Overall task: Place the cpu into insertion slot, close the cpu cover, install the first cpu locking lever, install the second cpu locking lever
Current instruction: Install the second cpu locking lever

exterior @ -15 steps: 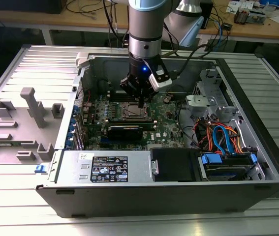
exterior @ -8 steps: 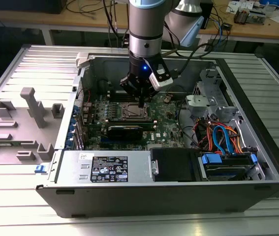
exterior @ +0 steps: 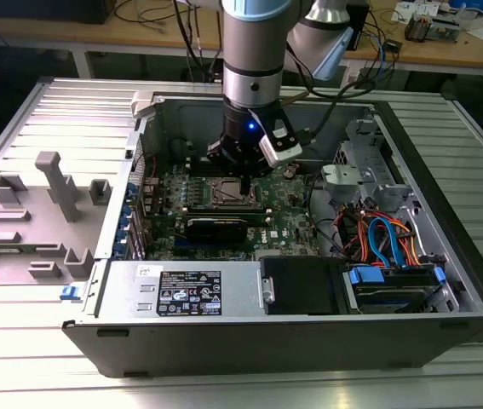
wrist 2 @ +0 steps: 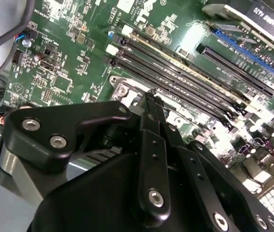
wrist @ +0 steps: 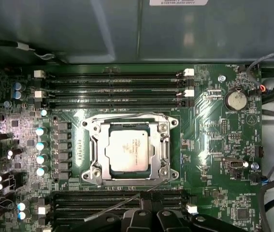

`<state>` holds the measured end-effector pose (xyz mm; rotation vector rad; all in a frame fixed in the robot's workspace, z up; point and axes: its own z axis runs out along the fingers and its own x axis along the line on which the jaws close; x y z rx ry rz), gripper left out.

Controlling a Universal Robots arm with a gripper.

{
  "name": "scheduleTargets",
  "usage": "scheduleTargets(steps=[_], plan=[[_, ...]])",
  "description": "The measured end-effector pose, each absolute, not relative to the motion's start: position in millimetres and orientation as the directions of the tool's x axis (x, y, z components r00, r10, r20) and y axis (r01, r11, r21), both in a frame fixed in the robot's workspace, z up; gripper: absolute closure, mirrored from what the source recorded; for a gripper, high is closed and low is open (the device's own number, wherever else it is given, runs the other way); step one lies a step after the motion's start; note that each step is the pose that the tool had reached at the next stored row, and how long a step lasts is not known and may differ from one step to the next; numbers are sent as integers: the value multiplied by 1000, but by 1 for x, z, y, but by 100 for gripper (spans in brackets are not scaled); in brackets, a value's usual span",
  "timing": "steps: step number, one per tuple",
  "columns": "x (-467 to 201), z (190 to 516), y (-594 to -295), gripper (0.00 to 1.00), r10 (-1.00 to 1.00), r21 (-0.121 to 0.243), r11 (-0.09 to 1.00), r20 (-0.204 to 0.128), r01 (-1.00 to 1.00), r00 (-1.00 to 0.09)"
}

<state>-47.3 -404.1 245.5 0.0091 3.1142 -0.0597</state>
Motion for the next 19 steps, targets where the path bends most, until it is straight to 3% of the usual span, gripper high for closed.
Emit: scheduleTargets(steps=[19], plan=[[-77,242,-415,89,-44,-38,998,-22,-43,-999]])
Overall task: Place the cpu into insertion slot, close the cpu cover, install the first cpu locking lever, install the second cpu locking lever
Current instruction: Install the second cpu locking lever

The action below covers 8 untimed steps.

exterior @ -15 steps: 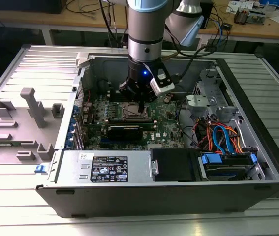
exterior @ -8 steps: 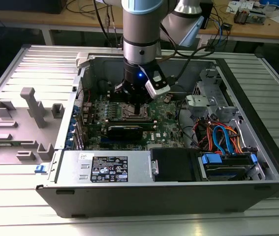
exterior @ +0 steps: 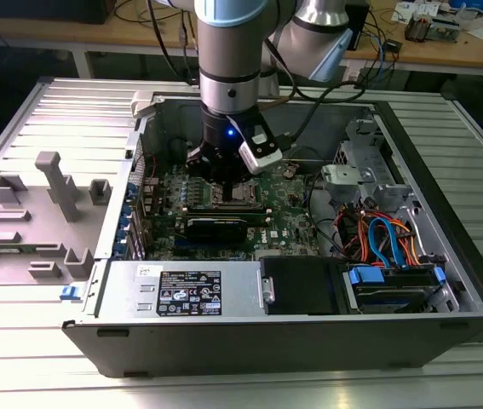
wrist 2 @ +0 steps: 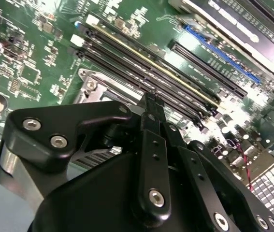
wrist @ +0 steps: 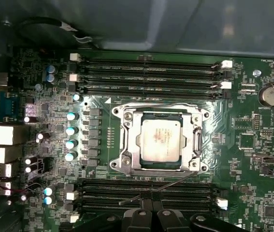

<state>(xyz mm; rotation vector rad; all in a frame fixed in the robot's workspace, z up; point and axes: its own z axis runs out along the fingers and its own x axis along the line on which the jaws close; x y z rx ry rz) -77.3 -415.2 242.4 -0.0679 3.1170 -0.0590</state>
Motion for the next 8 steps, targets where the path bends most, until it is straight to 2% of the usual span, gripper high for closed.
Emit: scheduleTargets(steps=[8], plan=[[-86,241,-416,89,-56,-39,998,-22,-55,-998]])
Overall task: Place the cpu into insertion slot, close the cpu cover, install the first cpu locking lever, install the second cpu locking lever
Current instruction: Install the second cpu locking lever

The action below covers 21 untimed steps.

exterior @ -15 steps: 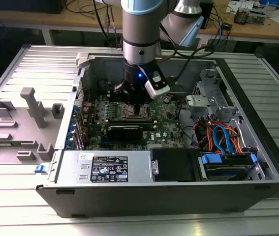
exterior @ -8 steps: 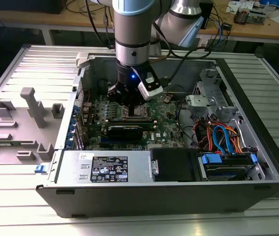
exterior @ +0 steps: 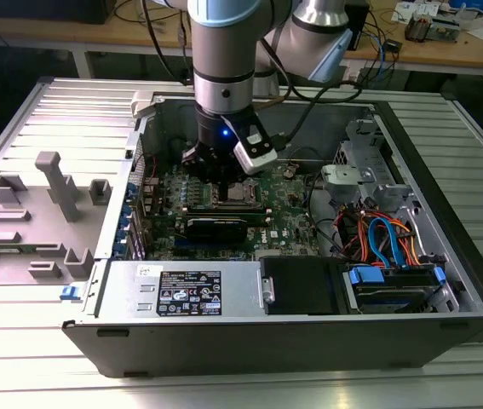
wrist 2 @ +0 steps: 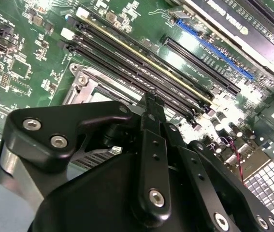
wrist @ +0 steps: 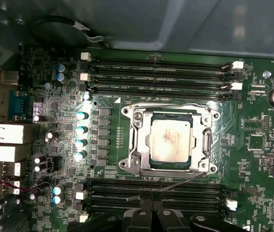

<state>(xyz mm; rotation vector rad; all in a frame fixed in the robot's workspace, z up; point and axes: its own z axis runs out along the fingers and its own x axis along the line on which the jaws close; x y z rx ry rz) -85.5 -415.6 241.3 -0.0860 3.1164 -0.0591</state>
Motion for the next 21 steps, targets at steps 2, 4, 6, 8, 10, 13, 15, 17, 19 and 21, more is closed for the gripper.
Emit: scheduleTargets(steps=[2,4,6,8,10,13,15,17,19,21], plan=[[-88,237,-416,89,-62,-38,997,-22,-61,-998],[-88,234,-416,89,-67,-38,997,-23,-66,-997],[-89,232,-416,89,-70,-38,997,-22,-69,-997],[-90,232,-416,89,-71,-38,997,-22,-70,-997],[-91,232,-418,89,-70,-27,997,-23,-70,-997],[-91,231,-423,89,-70,-9,998,-25,-70,-997],[-91,231,-426,89,-70,-5,998,-25,-70,-997],[-92,231,-429,89,-70,-1,998,-25,-70,-997],[-93,231,-429,89,-70,5,998,-25,-70,-997],[-93,231,-429,89,-70,7,998,-26,-70,-997]])
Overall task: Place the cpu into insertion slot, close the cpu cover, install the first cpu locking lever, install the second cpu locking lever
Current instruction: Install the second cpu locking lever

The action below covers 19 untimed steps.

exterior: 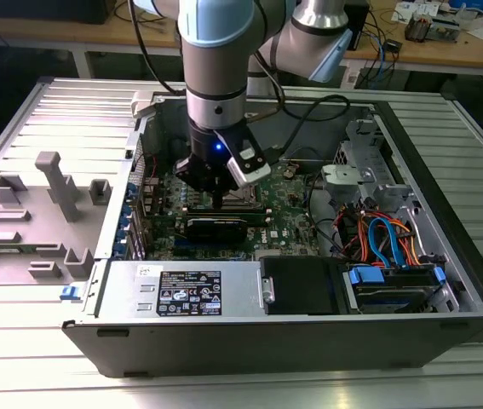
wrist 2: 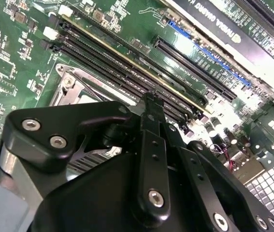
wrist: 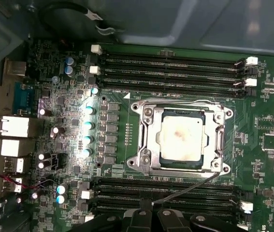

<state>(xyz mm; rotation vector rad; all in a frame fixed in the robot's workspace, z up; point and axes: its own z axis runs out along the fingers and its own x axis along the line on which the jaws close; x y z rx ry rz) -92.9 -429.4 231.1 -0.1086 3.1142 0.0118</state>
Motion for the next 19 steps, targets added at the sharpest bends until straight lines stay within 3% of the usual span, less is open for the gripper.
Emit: scheduleTargets(steps=[10,19], plan=[[-93,265,-429,89,-70,7,998,-26,-70,-997],[-91,260,-429,89,-69,21,997,-27,-70,-997]])
